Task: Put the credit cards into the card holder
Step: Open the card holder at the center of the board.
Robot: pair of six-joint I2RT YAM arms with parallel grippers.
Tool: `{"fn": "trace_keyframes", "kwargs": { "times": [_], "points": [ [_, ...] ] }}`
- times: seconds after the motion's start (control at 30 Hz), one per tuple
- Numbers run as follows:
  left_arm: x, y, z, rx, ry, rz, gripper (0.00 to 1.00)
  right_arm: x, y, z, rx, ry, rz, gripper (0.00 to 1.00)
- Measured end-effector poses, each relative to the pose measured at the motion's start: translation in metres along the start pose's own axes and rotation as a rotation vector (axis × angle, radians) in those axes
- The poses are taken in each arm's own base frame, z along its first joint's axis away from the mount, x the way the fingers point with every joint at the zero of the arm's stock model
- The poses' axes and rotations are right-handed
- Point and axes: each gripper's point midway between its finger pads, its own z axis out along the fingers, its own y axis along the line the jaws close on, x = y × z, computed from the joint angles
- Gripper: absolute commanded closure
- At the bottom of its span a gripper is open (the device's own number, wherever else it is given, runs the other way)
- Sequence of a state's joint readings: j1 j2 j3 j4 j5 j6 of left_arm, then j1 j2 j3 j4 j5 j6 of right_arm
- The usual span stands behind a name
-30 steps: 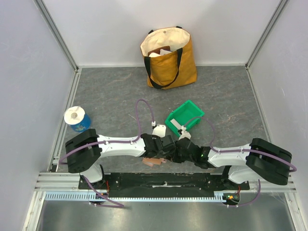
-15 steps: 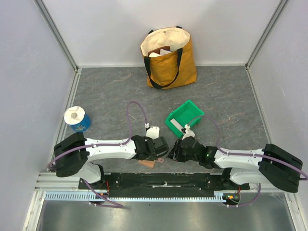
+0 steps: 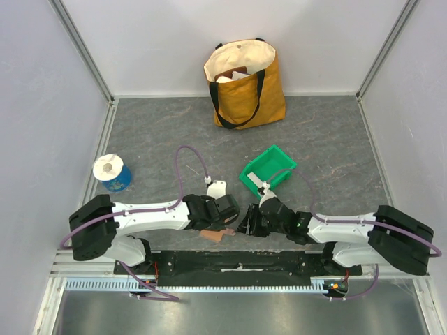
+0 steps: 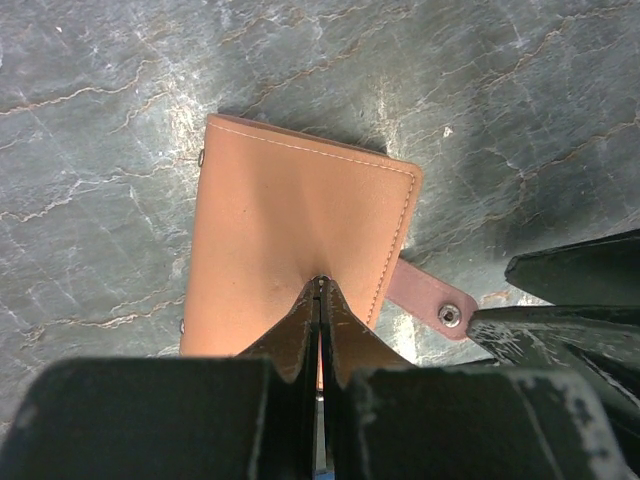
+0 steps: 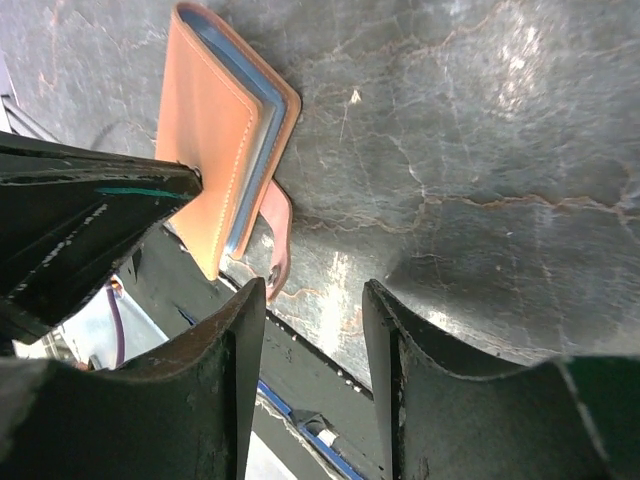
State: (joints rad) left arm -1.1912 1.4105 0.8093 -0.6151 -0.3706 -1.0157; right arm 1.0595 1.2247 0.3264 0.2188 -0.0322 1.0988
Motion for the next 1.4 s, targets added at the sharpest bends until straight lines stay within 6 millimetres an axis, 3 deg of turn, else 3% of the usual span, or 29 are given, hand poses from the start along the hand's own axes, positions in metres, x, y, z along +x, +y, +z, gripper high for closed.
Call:
{"fn": "trace_keyframes", "kwargs": {
  "times": [0.23,0.43,0.67,0.93,1.1,1.4],
  "points": [
    [0.0,0.002,-0.002,0.009,0.0,-0.007,0.98,0.015,0.005,0.011,-0.019,0.063,0.002,0.53],
    [-0.001,0.003,-0.004,0.016,-0.005,-0.014,0.98,0.015,0.011,0.019,-0.026,0.076,0.003,0.69],
    [0.001,0.007,-0.004,0.011,-0.003,-0.013,0.96,0.012,0.013,0.02,-0.029,0.067,-0.009,1.0],
    [-0.003,0.006,-0.008,0.025,-0.011,-0.015,0.59,0.001,0.023,0.012,-0.035,0.03,-0.053,1.0],
    [-0.01,0.002,-0.018,0.071,-0.035,-0.027,0.48,-0.01,0.039,-0.004,-0.079,-0.013,-0.071,1.0],
    [-0.023,-0.004,-0.036,0.137,-0.081,-0.049,0.39,-0.027,0.067,-0.025,-0.14,-0.066,-0.099,1.0]
  ]
}}
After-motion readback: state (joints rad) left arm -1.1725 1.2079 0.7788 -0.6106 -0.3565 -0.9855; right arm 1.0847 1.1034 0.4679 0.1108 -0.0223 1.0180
